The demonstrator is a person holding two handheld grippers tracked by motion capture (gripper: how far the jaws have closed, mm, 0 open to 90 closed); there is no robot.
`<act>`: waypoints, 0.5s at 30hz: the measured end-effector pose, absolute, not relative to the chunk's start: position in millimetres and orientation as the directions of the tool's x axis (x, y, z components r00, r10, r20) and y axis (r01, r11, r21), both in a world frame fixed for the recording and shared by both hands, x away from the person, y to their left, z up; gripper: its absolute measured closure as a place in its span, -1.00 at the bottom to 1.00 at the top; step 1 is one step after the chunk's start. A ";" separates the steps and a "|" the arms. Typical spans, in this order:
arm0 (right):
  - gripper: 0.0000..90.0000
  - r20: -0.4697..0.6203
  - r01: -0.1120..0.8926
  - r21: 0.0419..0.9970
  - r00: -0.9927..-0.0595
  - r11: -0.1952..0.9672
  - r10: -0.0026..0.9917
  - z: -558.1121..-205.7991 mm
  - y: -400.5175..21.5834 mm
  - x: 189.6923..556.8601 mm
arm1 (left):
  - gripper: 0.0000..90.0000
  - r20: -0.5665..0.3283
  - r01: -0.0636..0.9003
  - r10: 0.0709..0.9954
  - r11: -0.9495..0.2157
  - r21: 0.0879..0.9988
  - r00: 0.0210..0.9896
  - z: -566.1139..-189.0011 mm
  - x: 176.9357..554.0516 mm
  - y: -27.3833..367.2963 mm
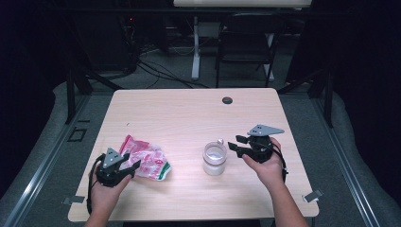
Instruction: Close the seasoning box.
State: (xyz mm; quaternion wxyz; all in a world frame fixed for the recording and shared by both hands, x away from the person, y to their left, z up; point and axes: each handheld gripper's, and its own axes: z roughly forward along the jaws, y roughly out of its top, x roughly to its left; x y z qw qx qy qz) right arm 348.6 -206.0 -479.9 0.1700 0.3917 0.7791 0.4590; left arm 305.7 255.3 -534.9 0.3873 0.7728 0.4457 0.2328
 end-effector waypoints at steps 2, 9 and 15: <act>0.20 0.093 0.454 0.849 -0.633 0.271 0.769 -481.1 -206.1 349.2 | 0.06 -0.001 0.517 0.875 -0.286 0.807 0.485 -537.5 306.0 257.3; 0.20 0.107 0.471 0.848 -0.602 0.244 0.791 -486.4 -211.0 352.3 | 0.05 0.000 0.530 0.883 -0.282 0.800 0.470 -543.2 307.7 260.0; 0.20 0.110 0.488 0.839 -0.586 0.241 0.803 -489.9 -214.8 355.1 | 0.04 0.001 0.549 0.883 -0.293 0.783 0.469 -548.5 311.5 259.9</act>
